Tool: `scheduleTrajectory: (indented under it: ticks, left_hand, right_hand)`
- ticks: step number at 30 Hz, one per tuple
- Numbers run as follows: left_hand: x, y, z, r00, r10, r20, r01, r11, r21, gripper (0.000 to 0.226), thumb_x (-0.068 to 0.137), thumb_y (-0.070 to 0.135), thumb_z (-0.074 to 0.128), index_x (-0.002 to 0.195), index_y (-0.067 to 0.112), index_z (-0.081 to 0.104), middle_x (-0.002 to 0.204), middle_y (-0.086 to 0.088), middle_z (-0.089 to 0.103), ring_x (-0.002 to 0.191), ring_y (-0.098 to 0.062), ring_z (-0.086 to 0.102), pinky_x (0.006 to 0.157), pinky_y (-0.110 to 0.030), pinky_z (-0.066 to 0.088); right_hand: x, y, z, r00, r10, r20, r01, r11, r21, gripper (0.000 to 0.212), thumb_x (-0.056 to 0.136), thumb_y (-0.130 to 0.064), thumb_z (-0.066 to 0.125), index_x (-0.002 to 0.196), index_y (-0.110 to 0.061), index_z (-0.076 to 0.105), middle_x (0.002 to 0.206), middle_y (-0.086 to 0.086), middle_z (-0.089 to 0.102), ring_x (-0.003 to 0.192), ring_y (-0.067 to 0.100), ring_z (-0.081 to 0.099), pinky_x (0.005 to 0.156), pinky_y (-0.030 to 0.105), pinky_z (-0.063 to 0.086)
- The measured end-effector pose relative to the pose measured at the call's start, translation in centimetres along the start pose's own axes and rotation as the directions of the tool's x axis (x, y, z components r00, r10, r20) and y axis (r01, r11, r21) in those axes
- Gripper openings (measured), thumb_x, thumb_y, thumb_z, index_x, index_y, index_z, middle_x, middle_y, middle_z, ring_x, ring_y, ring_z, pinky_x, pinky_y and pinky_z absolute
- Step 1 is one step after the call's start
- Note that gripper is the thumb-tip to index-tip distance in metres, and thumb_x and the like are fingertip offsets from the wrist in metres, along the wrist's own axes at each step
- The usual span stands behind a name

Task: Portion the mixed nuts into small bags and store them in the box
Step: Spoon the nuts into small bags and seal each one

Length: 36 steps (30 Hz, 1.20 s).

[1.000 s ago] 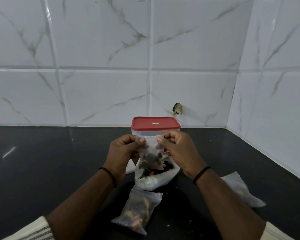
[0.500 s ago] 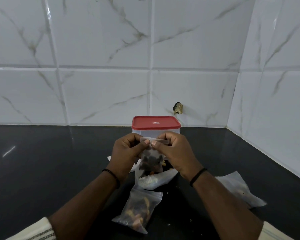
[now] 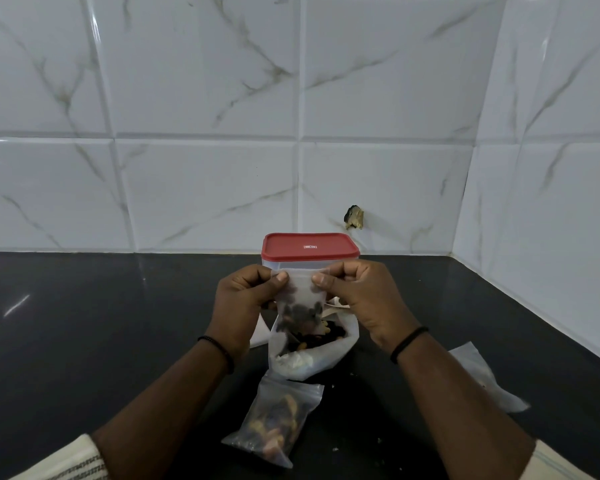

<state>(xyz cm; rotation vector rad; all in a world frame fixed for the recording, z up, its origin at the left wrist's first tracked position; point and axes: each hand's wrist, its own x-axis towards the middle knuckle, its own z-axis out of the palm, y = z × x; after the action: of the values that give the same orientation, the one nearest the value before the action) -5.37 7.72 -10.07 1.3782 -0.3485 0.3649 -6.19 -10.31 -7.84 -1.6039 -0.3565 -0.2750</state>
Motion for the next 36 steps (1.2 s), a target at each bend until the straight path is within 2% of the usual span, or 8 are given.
scheduleTrajectory:
  ticks: [6, 13, 16, 21, 26, 29, 32, 36]
  left_hand:
    - [0.0, -0.4, 0.1, 1.000, -0.001, -0.009, 0.001, 1.000, -0.011, 0.023, 0.089, 0.002, 0.061, 0.067, 0.005, 0.058, 0.063, -0.005, 0.061, 0.060, -0.017, 0.055, 0.055, -0.026, 0.049]
    - [0.2, -0.5, -0.4, 1.000, 0.009, 0.000, -0.009, 1.000, -0.018, 0.014, 0.089, 0.005, 0.062, 0.077, 0.000, 0.066, 0.071, -0.009, 0.067, 0.063, -0.016, 0.063, 0.056, -0.024, 0.051]
    - [0.2, -0.7, -0.4, 1.000, 0.018, 0.015, -0.017, 1.000, -0.013, 0.013, 0.083, 0.012, 0.067, 0.079, 0.000, 0.068, 0.075, -0.013, 0.068, 0.067, -0.021, 0.063, 0.059, -0.028, 0.053]
    - [0.0, -0.9, 0.0, 0.997, 0.042, 0.061, -0.043, 0.999, 0.011, 0.016, 0.084, 0.012, 0.067, 0.082, -0.004, 0.068, 0.075, -0.014, 0.068, 0.065, -0.017, 0.063, 0.056, -0.023, 0.051]
    - [0.0, -1.6, 0.0, 0.993, 0.113, 0.022, -0.115, 0.986, 0.120, 0.057, 0.093, 0.047, 0.055, 0.083, -0.008, 0.066, 0.073, -0.029, 0.061, 0.063, -0.023, 0.055, 0.058, -0.032, 0.047]
    - [-0.5, -1.8, 0.6, 0.993, 0.118, -0.023, -0.114, 0.982, 0.149, 0.060, 0.098, 0.047, 0.041, 0.082, -0.004, 0.069, 0.068, -0.016, 0.065, 0.061, -0.014, 0.058, 0.057, -0.024, 0.047]
    - [-0.7, -1.8, 0.7, 0.990, 0.132, -0.041, -0.120, 0.969, 0.218, 0.051, 0.100, 0.040, 0.038, 0.065, 0.015, 0.066, 0.057, 0.001, 0.061, 0.054, -0.005, 0.054, 0.054, -0.016, 0.043]
    - [-0.5, -3.0, 0.1, 0.994, 0.106, 0.012, -0.104, 0.940, 0.324, 0.044, 0.099, 0.043, 0.046, 0.076, 0.015, 0.071, 0.066, -0.004, 0.068, 0.060, -0.011, 0.062, 0.060, -0.023, 0.051]
  right_hand:
    - [0.1, 0.5, 0.3, 0.996, -0.085, 0.003, 0.084, 0.983, -0.160, 0.012, 0.084, -0.008, 0.076, 0.074, -0.010, 0.069, 0.070, -0.001, 0.074, 0.068, 0.007, 0.070, 0.065, 0.018, 0.053]
    - [-0.1, 0.3, 0.3, 0.999, 0.016, 0.040, -0.015, 0.999, -0.033, 0.014, 0.087, -0.015, 0.074, 0.096, -0.005, 0.071, 0.085, 0.010, 0.077, 0.073, 0.010, 0.072, 0.063, 0.020, 0.055]
    - [-0.2, 0.3, 0.4, 0.999, 0.037, 0.034, -0.036, 0.998, -0.045, 0.018, 0.086, -0.014, 0.075, 0.097, -0.002, 0.069, 0.082, 0.012, 0.076, 0.067, 0.009, 0.071, 0.056, 0.018, 0.051]
    - [-0.1, 0.5, 0.4, 1.000, 0.012, 0.021, -0.011, 0.998, -0.062, 0.015, 0.086, -0.008, 0.074, 0.092, 0.005, 0.069, 0.078, 0.012, 0.075, 0.067, 0.012, 0.070, 0.060, 0.020, 0.054]
    - [-0.2, 0.8, 0.8, 1.000, 0.024, 0.008, -0.023, 0.997, -0.077, 0.016, 0.093, -0.010, 0.067, 0.096, 0.005, 0.064, 0.082, 0.012, 0.076, 0.076, 0.028, 0.074, 0.076, 0.046, 0.058]
    - [-0.4, 0.7, 1.1, 0.999, -0.016, -0.038, 0.012, 0.994, -0.110, 0.013, 0.095, -0.011, 0.064, 0.094, 0.002, 0.063, 0.082, 0.012, 0.076, 0.077, 0.032, 0.073, 0.077, 0.049, 0.059]
    - [-0.9, 0.1, 0.9, 0.997, -0.031, -0.075, 0.023, 0.994, -0.105, 0.013, 0.096, -0.013, 0.062, 0.093, 0.000, 0.063, 0.082, 0.011, 0.076, 0.077, 0.027, 0.073, 0.076, 0.042, 0.059]
    - [-1.5, -0.5, -1.0, 0.991, 0.063, -0.119, -0.080, 0.987, -0.138, 0.010, 0.095, -0.017, 0.064, 0.090, -0.009, 0.067, 0.085, 0.009, 0.075, 0.080, 0.027, 0.070, 0.072, 0.039, 0.057]
